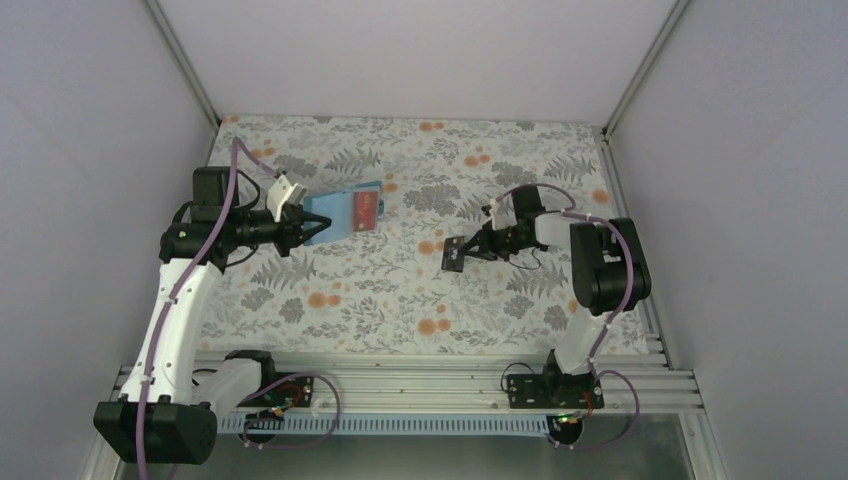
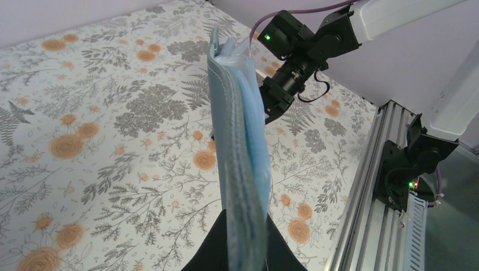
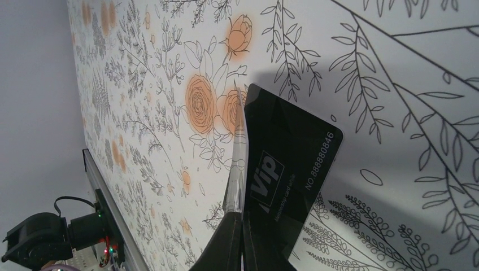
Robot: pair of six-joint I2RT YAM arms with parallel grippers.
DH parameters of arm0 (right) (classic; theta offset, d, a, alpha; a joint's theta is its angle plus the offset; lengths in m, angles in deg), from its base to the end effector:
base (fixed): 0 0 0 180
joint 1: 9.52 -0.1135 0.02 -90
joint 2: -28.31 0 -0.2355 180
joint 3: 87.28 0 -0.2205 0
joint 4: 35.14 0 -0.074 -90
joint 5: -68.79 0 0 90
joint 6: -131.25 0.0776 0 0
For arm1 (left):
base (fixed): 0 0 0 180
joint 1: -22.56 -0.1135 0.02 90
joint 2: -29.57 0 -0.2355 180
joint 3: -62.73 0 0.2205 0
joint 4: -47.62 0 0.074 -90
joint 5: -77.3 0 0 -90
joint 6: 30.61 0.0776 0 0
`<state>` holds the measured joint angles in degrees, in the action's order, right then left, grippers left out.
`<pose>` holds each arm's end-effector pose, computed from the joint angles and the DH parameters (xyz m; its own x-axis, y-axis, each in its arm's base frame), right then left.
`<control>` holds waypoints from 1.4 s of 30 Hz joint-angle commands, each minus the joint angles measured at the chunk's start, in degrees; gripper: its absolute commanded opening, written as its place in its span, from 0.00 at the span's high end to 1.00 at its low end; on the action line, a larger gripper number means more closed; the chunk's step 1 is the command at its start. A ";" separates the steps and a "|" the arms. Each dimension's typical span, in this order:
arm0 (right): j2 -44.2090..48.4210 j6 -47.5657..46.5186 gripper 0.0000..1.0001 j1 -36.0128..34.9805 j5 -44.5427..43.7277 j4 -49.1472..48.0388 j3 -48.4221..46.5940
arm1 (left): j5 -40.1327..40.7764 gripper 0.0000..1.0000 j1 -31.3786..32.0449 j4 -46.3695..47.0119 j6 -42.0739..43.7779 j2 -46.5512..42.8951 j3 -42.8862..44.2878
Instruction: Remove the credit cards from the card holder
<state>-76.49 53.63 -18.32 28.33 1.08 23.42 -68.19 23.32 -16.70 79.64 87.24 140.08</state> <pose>0.2861 0.1040 0.0951 -0.9884 -0.0122 -0.1515 -0.1261 0.6218 0.7729 0.1847 -0.0664 0.3039 -0.4536 0.2021 -0.8680 0.8003 0.5210 -0.2969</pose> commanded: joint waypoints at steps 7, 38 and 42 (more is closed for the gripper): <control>0.26 0.23 0.96 0.26 -2.71 0.66 0.08 | -0.94 0.98 -0.40 0.81 -0.48 -0.54 -0.27; 38.02 -4.30 0.25 -18.16 -10.41 -10.67 -4.44 | -16.51 0.98 -0.32 -6.24 8.16 -0.50 1.94; 40.65 -4.23 0.14 -23.87 -6.77 -16.61 -5.69 | -24.25 0.98 -0.31 -14.99 18.73 -0.58 4.75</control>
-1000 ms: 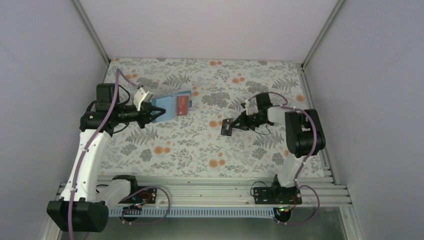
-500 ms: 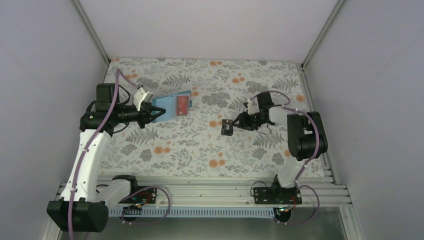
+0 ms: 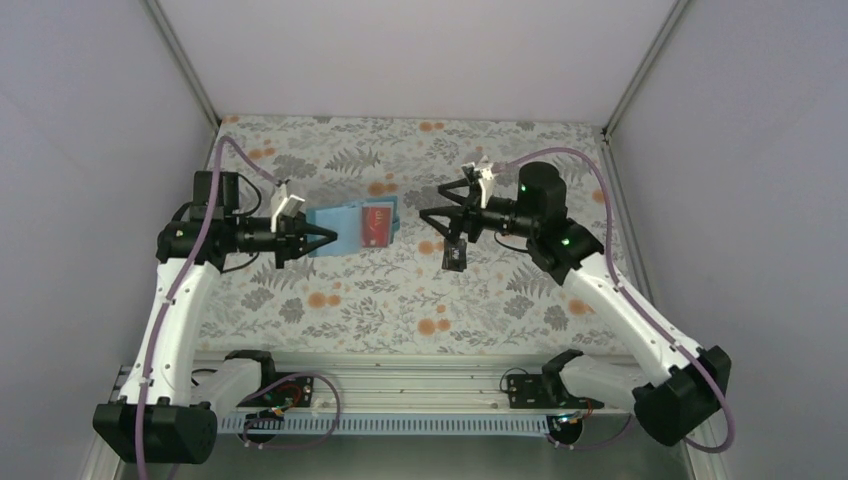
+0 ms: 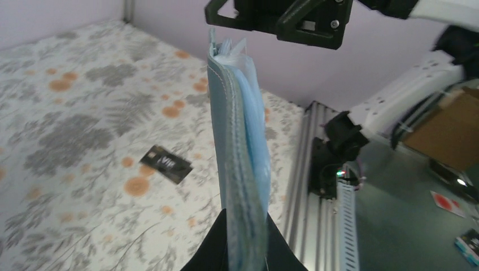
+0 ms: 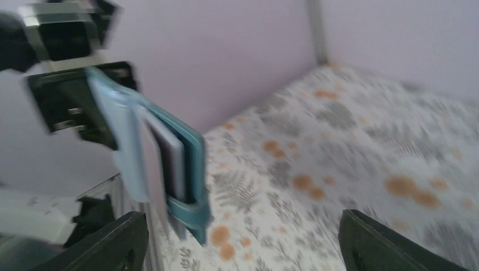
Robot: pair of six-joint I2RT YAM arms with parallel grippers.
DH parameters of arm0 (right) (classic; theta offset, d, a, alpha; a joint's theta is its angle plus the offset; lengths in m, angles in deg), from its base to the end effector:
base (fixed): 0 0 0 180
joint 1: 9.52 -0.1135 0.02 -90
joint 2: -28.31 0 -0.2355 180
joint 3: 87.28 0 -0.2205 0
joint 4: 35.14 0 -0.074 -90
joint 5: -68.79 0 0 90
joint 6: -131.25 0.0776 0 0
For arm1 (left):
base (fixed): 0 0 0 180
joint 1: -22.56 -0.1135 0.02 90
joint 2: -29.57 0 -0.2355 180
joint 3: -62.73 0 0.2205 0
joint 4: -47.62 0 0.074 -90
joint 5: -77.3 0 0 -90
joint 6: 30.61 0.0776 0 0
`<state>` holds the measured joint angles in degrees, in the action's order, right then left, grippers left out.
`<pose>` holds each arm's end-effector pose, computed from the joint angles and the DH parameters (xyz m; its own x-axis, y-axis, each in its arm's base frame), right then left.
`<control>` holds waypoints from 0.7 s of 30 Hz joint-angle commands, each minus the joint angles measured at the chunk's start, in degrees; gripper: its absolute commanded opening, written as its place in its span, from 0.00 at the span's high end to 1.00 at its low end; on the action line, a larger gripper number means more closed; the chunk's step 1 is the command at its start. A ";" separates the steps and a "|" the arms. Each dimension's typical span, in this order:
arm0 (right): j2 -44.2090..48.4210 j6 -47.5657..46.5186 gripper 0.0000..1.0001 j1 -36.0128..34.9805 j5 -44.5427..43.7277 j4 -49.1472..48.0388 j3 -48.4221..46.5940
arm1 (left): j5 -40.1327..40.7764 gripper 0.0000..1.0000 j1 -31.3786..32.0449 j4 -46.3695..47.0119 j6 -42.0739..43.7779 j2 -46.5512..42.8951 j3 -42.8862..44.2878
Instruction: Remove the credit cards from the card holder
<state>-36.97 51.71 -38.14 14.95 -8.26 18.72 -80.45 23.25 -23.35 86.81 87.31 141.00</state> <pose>0.2145 0.1692 0.3183 -0.4286 -0.0669 -0.9010 -0.8146 0.4600 0.3533 0.1658 -0.0738 0.3103 -0.4108 0.1793 -0.8939 0.8823 0.3255 -0.3401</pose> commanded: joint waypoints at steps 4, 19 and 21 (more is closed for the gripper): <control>1.06 -4.06 0.13 -6.95 8.19 -8.42 -1.69 | -17.38 0.98 -0.25 -18.22 24.92 -0.55 6.24; 2.72 -18.21 0.13 -11.11 12.05 4.49 -6.48 | -16.57 0.98 -0.32 -16.70 22.66 -0.43 6.15; 3.92 -18.62 0.13 -11.11 12.93 3.67 -6.52 | -16.38 0.98 -0.24 -16.27 22.14 -0.55 6.03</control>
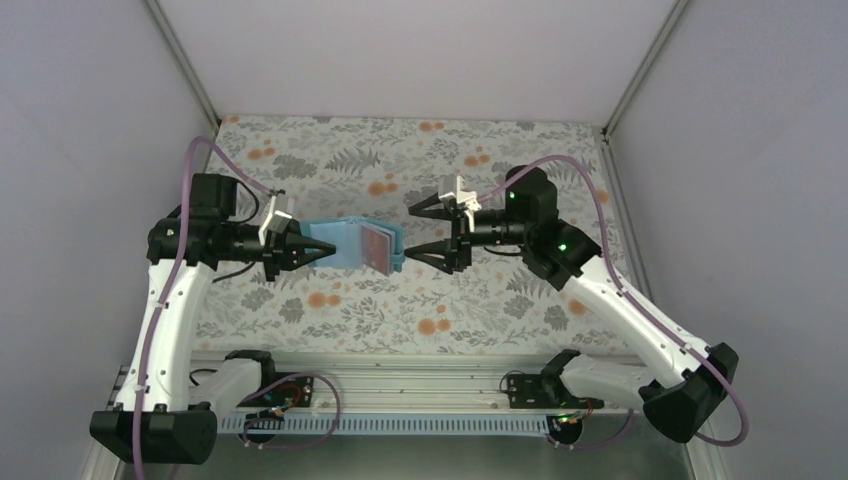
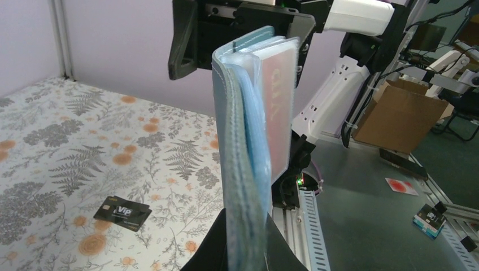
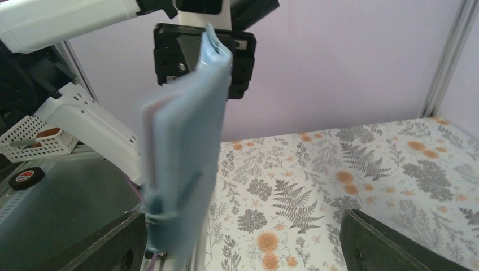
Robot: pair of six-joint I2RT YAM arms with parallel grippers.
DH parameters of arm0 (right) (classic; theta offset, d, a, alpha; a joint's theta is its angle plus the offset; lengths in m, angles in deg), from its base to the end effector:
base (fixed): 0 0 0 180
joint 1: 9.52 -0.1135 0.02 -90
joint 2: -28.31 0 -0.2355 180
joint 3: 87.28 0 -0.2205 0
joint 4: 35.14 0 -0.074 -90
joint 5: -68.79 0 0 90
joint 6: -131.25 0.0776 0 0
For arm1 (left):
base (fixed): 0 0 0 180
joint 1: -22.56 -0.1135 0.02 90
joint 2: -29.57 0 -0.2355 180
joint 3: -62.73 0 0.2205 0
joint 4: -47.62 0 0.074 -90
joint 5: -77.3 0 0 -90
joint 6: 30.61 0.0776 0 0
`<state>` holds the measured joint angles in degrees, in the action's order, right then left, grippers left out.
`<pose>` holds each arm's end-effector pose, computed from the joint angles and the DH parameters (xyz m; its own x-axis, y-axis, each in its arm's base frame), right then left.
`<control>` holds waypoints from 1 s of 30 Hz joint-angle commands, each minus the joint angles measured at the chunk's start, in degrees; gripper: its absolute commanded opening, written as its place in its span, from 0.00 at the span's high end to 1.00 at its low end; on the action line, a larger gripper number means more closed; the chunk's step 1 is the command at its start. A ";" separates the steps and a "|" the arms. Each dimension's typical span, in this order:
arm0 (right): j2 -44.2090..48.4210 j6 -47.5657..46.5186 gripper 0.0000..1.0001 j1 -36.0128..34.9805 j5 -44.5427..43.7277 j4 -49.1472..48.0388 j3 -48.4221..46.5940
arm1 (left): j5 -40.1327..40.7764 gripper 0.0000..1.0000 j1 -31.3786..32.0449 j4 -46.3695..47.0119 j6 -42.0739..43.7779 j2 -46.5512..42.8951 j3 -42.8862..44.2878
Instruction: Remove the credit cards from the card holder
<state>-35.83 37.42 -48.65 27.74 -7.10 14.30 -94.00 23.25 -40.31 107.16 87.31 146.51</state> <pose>0.1588 0.2046 0.3501 -0.1185 -0.1529 -0.9811 -0.9928 0.0370 0.1141 0.1319 -0.0783 0.3338 -0.2466 0.1150 -0.9623 0.9673 0.0900 -0.2371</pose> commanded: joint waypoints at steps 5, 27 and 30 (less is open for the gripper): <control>1.98 0.25 0.16 -0.68 3.60 -4.75 -1.33 | -2.72 0.98 -0.33 0.86 1.45 -0.70 0.65; -5.07 4.56 0.21 -4.46 -2.42 -6.03 -3.32 | -2.62 0.98 -0.34 1.34 1.14 -0.84 0.45; -5.78 5.95 0.20 -5.16 -3.02 -7.42 -3.33 | -2.55 0.98 -0.28 1.52 1.02 -0.81 0.32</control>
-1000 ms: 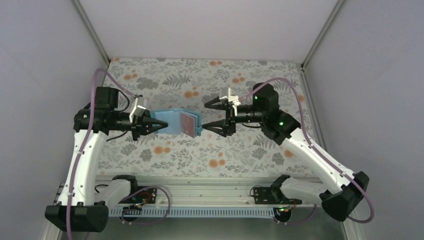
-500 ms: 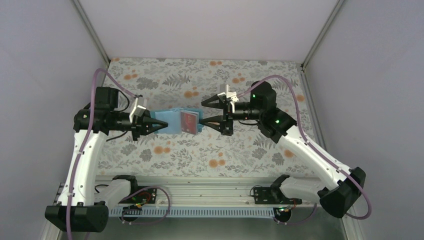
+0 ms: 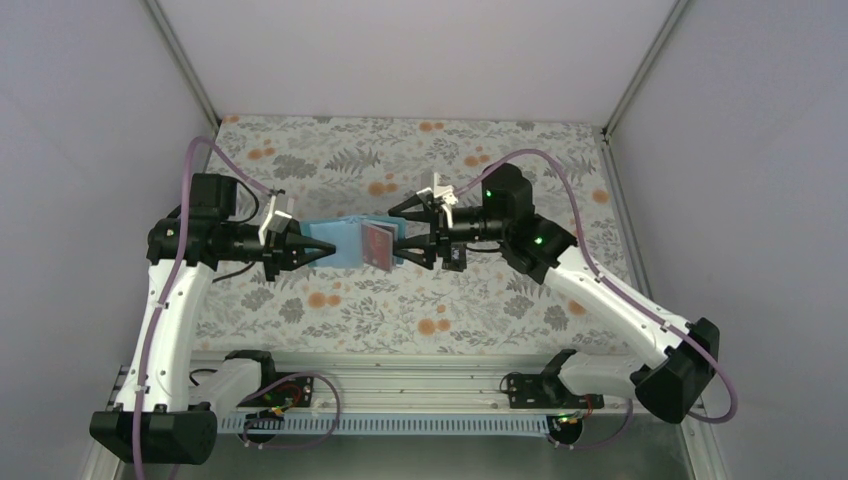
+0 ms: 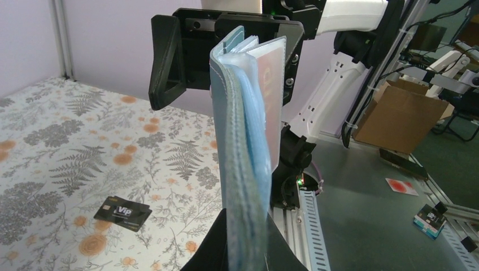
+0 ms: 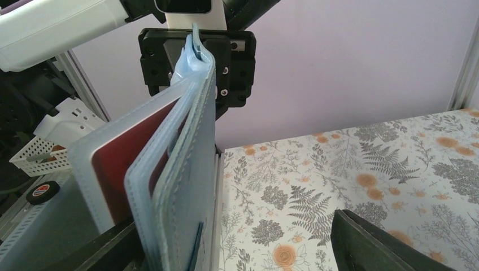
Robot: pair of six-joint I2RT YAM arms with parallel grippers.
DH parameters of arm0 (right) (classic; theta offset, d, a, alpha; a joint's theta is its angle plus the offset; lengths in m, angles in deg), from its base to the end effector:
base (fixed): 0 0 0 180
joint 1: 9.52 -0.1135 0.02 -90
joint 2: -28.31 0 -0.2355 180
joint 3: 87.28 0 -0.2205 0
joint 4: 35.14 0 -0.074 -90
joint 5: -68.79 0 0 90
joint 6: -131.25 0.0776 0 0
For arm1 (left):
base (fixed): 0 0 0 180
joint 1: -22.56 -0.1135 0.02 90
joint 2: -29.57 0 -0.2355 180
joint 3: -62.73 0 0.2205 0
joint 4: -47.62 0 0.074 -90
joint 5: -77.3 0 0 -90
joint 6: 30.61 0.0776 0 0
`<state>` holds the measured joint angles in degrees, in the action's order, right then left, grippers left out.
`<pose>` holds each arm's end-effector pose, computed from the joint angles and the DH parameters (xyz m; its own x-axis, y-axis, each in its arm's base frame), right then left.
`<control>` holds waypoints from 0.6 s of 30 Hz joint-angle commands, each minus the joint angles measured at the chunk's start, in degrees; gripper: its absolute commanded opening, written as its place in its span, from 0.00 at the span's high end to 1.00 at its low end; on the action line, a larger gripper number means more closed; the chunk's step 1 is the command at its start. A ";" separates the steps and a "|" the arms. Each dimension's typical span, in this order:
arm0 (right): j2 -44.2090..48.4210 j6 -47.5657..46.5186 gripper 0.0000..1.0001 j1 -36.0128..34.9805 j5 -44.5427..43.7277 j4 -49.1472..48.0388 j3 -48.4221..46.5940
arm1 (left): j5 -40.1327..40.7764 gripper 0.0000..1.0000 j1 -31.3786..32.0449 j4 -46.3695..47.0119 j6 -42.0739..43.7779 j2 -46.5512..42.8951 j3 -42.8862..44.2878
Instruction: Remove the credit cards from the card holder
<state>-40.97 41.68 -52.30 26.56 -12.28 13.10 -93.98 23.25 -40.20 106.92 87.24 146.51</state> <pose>0.1641 0.2301 0.3460 -0.1665 -0.1472 -0.9750 -0.9858 0.0035 0.1678 0.1318 -0.0783 0.3340 -0.2476 0.1148 -0.9620 0.9670 0.0907 -0.2381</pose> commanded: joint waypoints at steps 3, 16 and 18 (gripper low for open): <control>-2.05 3.03 0.20 -2.61 -4.46 -2.91 -2.71 | -2.26 0.98 -0.28 1.90 0.57 -0.92 0.00; -4.29 6.21 0.95 -2.83 -7.36 -0.59 -4.19 | 8.45 0.42 -0.56 16.57 -18.88 -0.82 -0.81; -4.96 8.09 0.96 -2.74 -8.64 0.11 -5.21 | 14.26 0.28 -0.58 19.94 -22.70 -0.77 -1.83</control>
<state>-45.17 47.10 -54.88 20.44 -13.02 10.96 -88.93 22.99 -30.12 95.03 86.98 146.20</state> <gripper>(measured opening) 0.102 0.608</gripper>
